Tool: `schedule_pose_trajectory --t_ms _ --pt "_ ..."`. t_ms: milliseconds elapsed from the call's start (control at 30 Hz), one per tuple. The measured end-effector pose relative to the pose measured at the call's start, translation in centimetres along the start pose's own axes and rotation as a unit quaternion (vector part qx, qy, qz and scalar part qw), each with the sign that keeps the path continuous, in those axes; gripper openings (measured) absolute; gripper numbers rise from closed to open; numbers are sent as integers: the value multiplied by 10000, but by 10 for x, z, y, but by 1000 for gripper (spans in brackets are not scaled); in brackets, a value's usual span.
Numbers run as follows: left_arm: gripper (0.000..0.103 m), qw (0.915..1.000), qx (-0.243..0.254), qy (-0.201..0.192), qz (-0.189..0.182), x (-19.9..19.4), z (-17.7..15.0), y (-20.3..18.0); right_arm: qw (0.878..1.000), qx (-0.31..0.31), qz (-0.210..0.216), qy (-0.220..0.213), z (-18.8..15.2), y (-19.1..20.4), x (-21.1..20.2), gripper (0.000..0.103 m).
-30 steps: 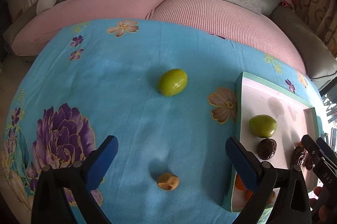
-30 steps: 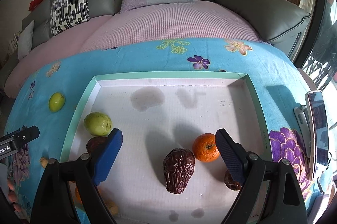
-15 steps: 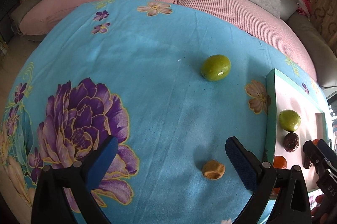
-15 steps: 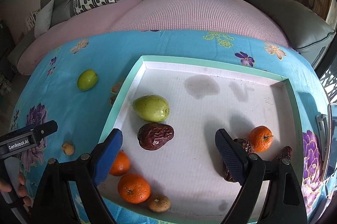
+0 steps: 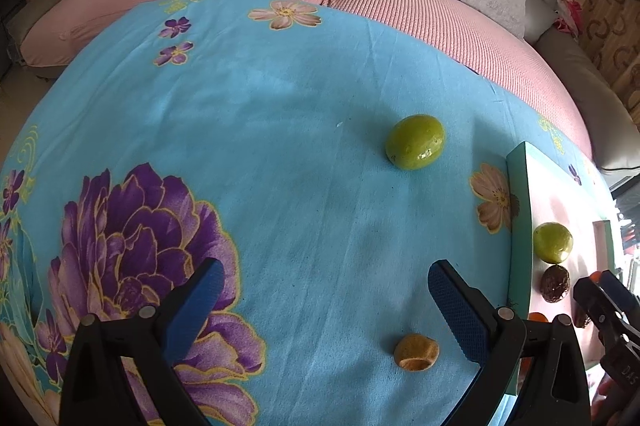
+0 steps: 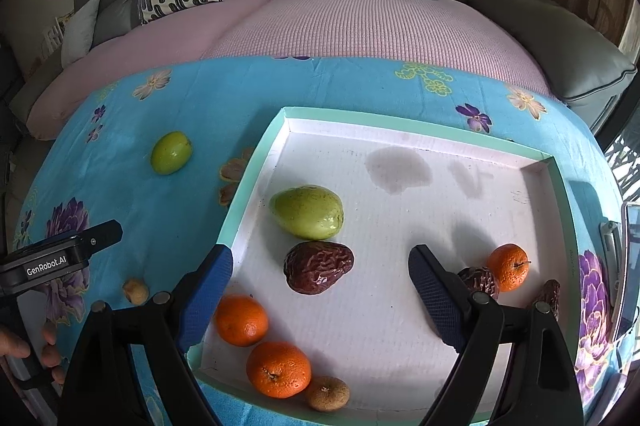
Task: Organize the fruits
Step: 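Move both open grippers back toward the remaining fruits, then grasp a small brown fruit with the left gripper while the right gripper grasps a green lime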
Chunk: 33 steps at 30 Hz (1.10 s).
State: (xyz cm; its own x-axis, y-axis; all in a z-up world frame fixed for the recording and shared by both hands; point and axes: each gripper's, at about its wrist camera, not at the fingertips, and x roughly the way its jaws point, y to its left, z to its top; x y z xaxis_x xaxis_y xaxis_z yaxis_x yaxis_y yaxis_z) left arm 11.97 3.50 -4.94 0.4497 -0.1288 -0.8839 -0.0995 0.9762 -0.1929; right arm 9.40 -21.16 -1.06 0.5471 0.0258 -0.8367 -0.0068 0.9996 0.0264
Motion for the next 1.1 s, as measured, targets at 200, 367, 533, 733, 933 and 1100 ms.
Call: schedule_pose_trajectory --t_ms 200,367,533,733,933,1100 --pt "103 9999 52 43 -133 6 0 1 9999 69 -144 -24 -1 -1 3 90" --pt "101 9991 253 88 -327 4 -5 -6 9994 281 -212 -20 -3 -7 2 90" --pt "84 9952 479 306 -798 0 -19 -22 9989 310 -341 -63 -7 -8 -3 90" --pt "48 9894 868 538 -1028 -2 -40 -44 9987 273 -419 -64 -12 -8 -9 90" --pt "29 9903 944 523 -871 -1 -46 -50 9988 238 -418 -110 -14 -6 -14 90" --pt "28 9900 871 478 -999 1 -41 -45 9988 246 -386 -145 -13 -7 -15 90"
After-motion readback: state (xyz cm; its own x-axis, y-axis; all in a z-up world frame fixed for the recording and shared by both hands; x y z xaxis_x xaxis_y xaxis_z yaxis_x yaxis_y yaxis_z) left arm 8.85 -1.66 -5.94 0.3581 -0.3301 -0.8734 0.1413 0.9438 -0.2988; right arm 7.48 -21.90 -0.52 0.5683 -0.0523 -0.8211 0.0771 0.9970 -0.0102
